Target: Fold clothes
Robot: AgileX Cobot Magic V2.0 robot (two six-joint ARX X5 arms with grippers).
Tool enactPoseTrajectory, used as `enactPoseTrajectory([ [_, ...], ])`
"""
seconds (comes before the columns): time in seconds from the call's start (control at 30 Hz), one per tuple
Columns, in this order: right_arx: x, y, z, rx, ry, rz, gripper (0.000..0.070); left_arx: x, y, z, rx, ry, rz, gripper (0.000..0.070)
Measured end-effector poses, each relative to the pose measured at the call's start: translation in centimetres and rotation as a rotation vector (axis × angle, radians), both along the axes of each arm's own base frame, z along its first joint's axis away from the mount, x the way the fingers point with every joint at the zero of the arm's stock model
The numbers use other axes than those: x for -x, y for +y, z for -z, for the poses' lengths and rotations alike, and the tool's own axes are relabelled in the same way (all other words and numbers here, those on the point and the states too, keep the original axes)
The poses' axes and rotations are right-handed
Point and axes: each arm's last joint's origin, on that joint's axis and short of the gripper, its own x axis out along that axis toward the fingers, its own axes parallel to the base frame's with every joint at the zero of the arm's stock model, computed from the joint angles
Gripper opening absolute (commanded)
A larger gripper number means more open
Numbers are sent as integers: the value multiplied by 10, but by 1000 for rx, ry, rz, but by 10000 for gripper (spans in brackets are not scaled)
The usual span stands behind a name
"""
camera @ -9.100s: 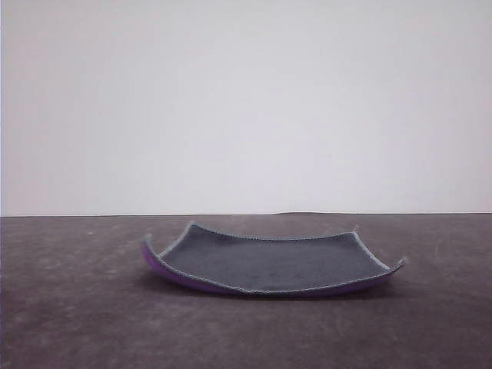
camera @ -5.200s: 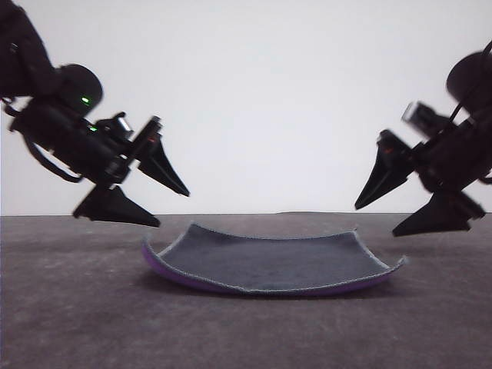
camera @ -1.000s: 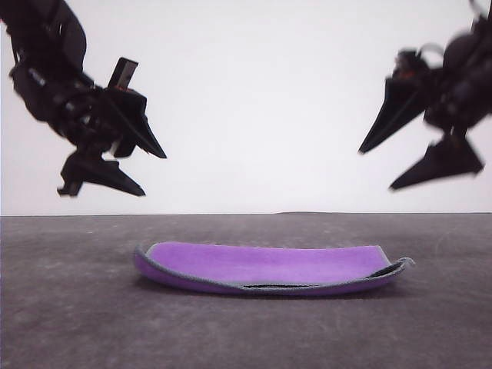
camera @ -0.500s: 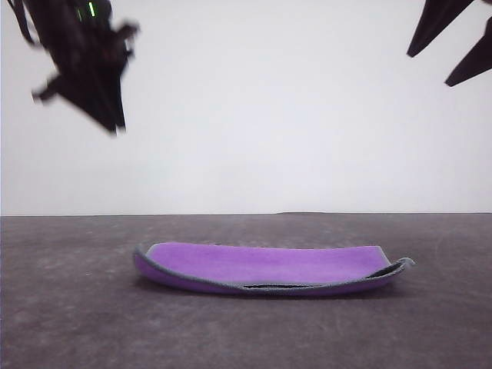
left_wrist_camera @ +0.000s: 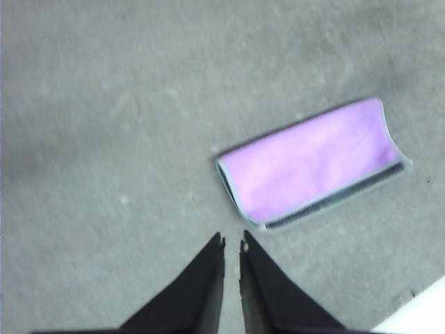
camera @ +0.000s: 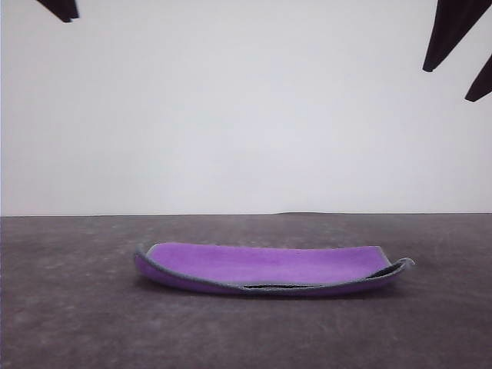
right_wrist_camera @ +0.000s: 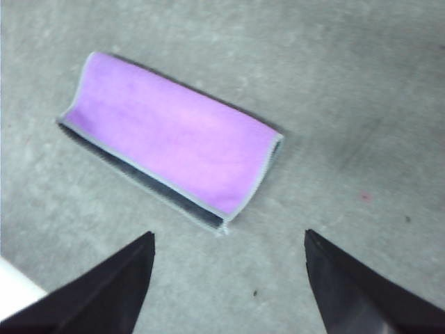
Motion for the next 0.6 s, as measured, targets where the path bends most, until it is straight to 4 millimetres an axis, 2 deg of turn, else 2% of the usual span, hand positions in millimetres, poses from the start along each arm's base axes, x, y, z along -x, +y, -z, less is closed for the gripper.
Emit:
enactPoseTrajectory([
  [0.17,0,6,1,-2,-13,-28,430,32,8,39,1,31,-20,27],
  [0.27,-4,8,12,-12,-41,-26,430,45,12,64,-4,67,-29,27],
  [0.47,-12,10,65,-59,10,43,430,53,14,95,4,74,-52,27],
  [0.6,-16,12,101,-125,84,67,430,49,14,99,10,53,-55,27],
])
